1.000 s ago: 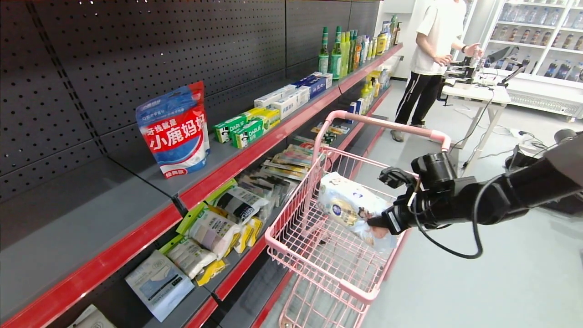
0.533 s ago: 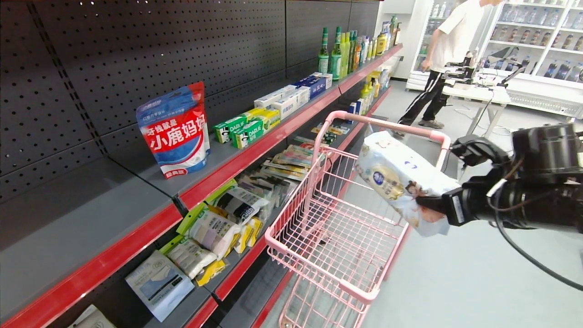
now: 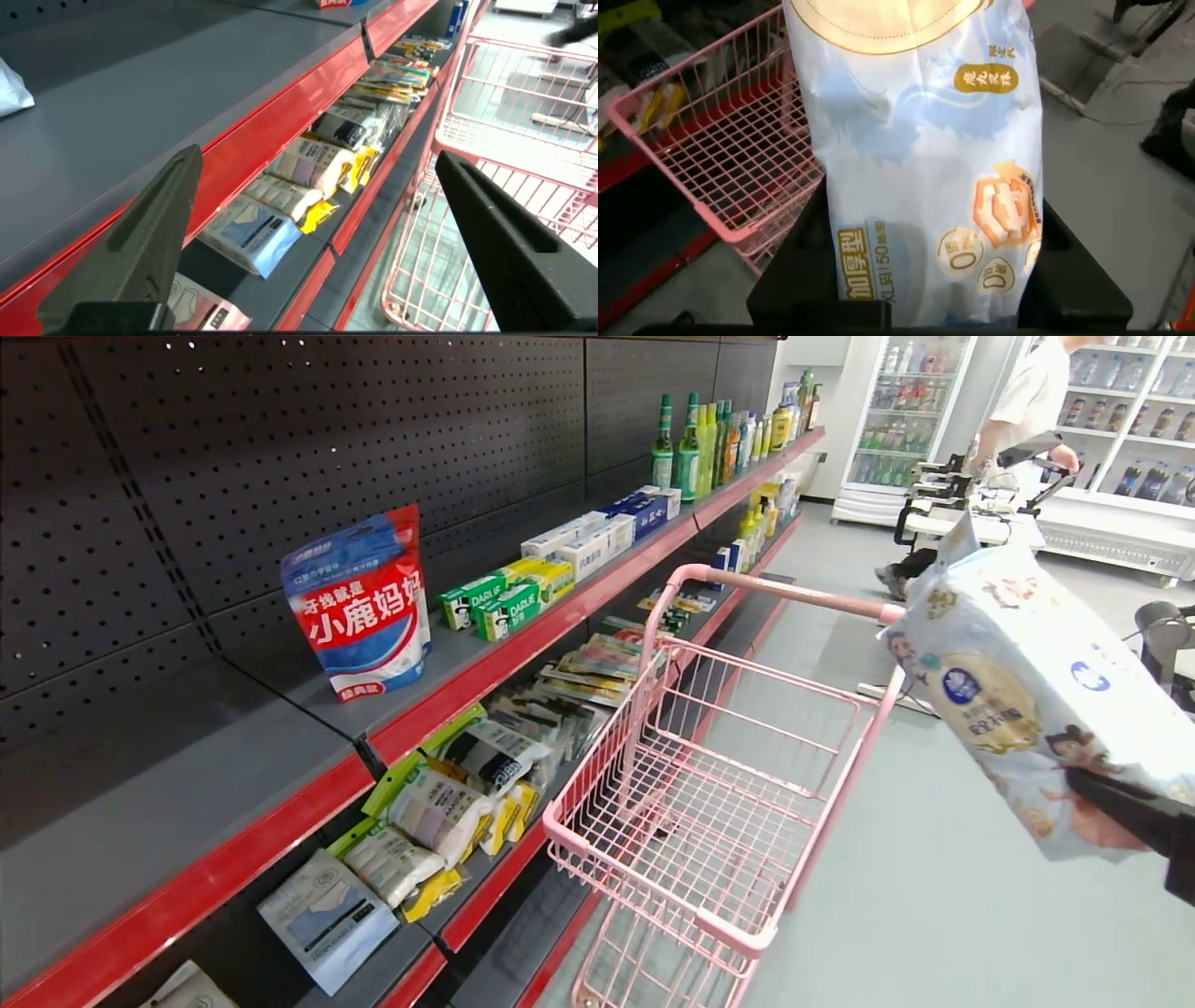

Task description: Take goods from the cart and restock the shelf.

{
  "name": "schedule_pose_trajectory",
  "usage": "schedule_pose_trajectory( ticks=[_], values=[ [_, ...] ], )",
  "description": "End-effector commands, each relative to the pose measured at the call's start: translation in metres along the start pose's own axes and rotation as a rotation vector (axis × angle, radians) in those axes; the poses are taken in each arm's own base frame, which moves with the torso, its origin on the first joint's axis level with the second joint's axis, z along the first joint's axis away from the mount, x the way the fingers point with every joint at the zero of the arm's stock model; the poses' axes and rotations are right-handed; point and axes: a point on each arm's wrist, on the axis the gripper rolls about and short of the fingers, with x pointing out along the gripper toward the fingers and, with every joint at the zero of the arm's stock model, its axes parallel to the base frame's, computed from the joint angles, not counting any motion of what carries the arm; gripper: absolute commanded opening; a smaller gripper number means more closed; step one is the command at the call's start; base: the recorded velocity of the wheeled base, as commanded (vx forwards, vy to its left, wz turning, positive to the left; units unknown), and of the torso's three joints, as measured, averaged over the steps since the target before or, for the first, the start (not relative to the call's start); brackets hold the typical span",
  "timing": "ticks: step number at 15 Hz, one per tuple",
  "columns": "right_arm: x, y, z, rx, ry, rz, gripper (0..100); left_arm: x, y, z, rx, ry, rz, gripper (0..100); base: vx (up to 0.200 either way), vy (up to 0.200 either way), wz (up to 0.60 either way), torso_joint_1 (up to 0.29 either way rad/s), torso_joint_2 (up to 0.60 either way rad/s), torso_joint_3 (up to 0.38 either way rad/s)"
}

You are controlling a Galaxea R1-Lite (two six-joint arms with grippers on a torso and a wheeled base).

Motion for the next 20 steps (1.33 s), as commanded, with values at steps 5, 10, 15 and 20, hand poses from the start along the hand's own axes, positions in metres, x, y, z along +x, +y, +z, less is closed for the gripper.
schedule_pose_trajectory(
  ticks=[5,10,15,20],
  values=[
    [-0.088,-0.007,-0.023,0.040,-0.119,-0.137,0,0.000,0.000,0.000,0.000,0.001,-0.001,100,0.000,0.000,0.00,0.000,0.00,0.000],
    [-0.099,-0.003,-0.032,0.035,-0.102,-0.111,0,0.000,0.000,0.000,0.000,0.001,0.001,100,0.000,0.000,0.00,0.000,0.00,0.000],
    [-0.104,-0.001,-0.041,0.035,-0.112,-0.117,0,0.000,0.000,0.000,0.000,0.000,-0.001,100,0.000,0.000,0.00,0.000,0.00,0.000],
    [-0.104,0.002,-0.052,0.033,-0.104,-0.119,0,0.000,0.000,0.000,0.000,0.001,0.001,100,0.000,0.000,0.00,0.085,-0.19,-0.115]
  ],
)
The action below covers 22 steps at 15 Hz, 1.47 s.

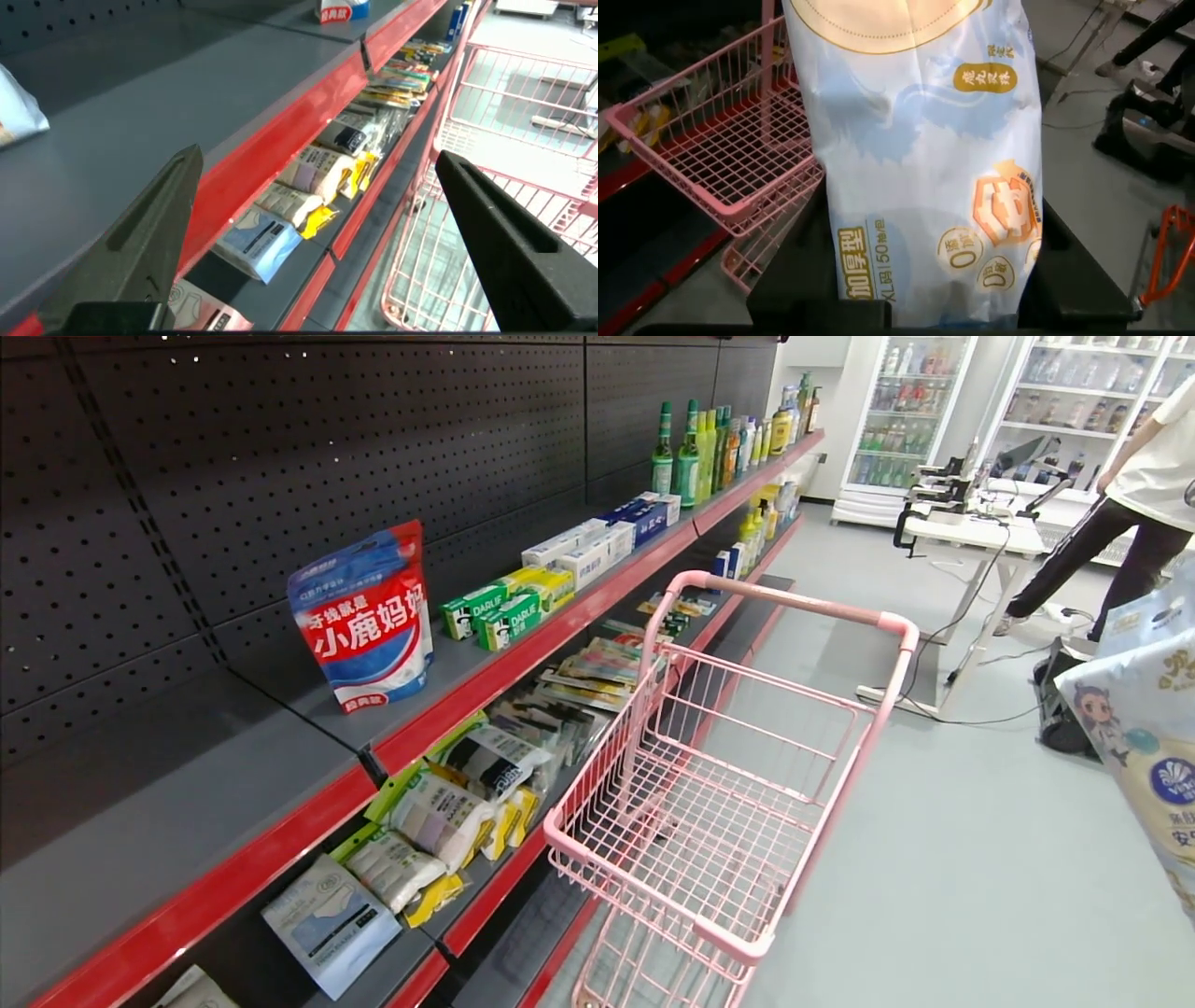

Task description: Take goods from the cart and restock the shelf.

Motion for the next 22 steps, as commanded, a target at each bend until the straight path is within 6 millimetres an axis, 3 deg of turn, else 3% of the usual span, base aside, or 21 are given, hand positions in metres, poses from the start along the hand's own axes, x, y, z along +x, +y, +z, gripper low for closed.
schedule_pose_trajectory(
  ticks=[1,22],
  values=[
    [0.000,0.000,-0.002,-0.003,0.003,0.000,0,0.000,0.000,0.000,0.000,0.000,0.001,100,0.000,0.000,0.00,0.188,-0.43,-0.246],
    [0.006,0.003,-0.012,-0.006,0.045,0.024,0,0.000,0.000,0.000,0.000,0.000,-0.001,100,0.000,0.000,0.00,0.161,-0.35,-0.198]
  ],
)
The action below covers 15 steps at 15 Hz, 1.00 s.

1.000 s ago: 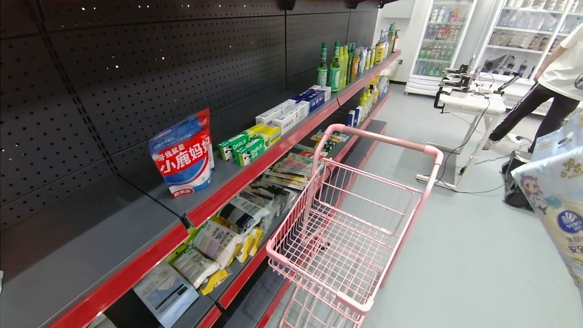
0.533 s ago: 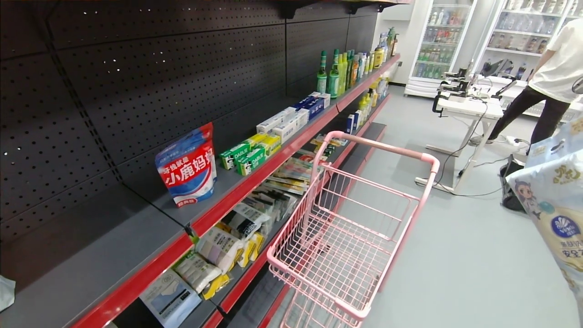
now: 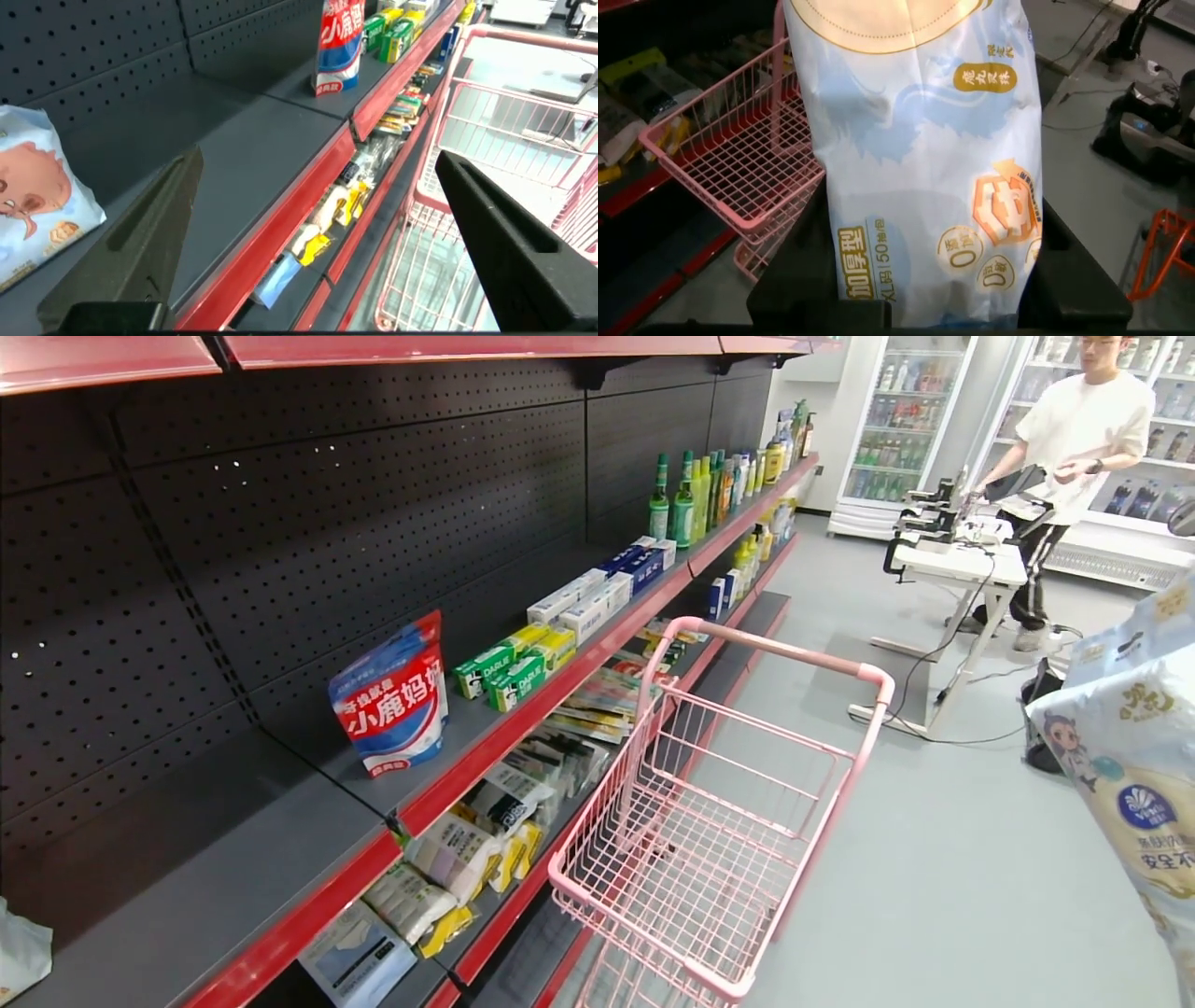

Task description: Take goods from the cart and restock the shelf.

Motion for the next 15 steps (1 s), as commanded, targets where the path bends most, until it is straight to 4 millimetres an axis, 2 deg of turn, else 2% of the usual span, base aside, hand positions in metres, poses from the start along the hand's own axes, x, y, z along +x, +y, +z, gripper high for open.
schedule_pose_trajectory(
  ticks=[1,8,15],
  values=[
    [0.0012,0.0000,0.0000,-0.001,0.007,0.001,0,0.0000,0.0000,0.0000,0.001,0.000,-0.001,100,0.000,0.000,0.00,0.105,-0.23,-0.115],
    [0.0034,0.0009,-0.0041,-0.053,0.025,0.005,0,0.0001,0.0000,0.0000,0.001,0.001,-0.001,100,0.000,0.000,0.00,0.055,-0.12,-0.060],
    [0.0041,0.0013,-0.0063,-0.055,0.034,0.008,0,0.0001,0.0000,0.0000,0.001,0.001,0.001,100,0.000,0.000,0.60,0.005,0.00,0.002]
  ],
)
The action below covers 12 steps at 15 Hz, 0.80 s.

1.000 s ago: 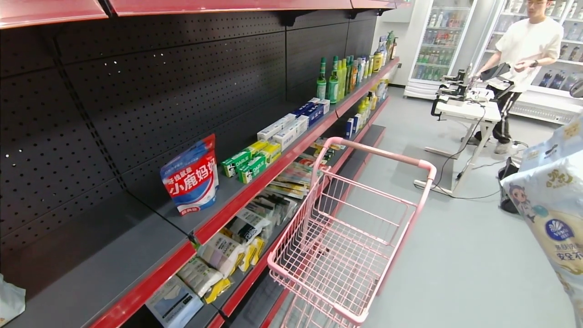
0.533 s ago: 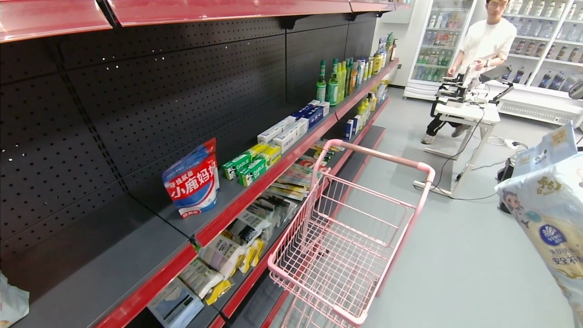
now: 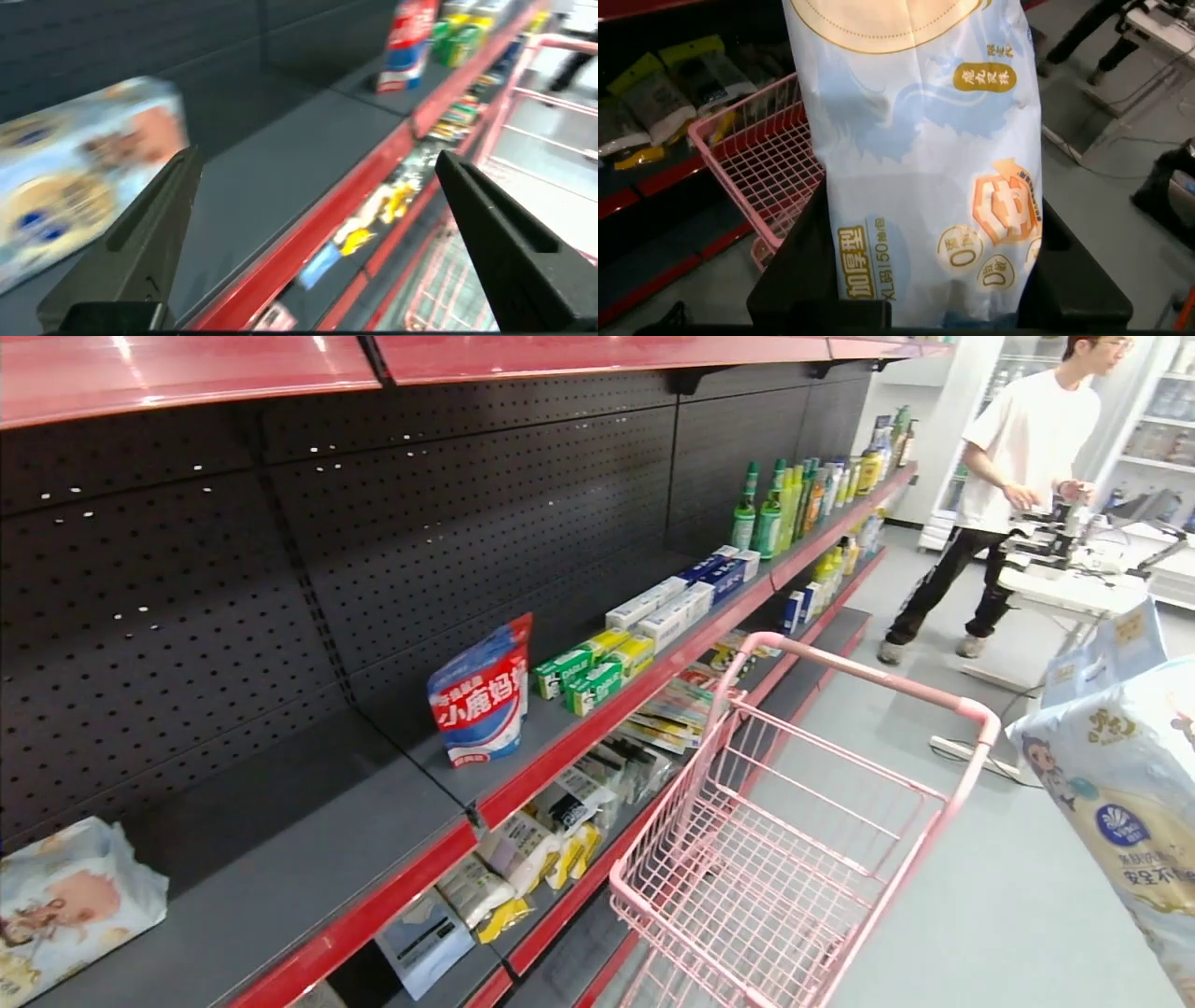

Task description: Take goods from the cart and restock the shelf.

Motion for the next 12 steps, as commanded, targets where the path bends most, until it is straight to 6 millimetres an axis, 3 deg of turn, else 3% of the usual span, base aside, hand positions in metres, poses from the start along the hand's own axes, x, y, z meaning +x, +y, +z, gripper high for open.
schedule_pose_trajectory(
  ticks=[1,12],
  values=[
    [0.0010,0.0003,-0.0010,-0.005,0.006,0.003,0,0.0000,0.0000,0.0004,0.000,0.000,0.000,100,0.000,0.000,0.60,-0.002,0.01,-0.007],
    [-0.0006,0.0006,-0.0017,-0.017,-0.011,0.032,0,0.0000,0.0000,0.0000,0.000,0.000,0.000,100,0.000,0.000,0.60,0.003,0.00,0.001]
  ],
)
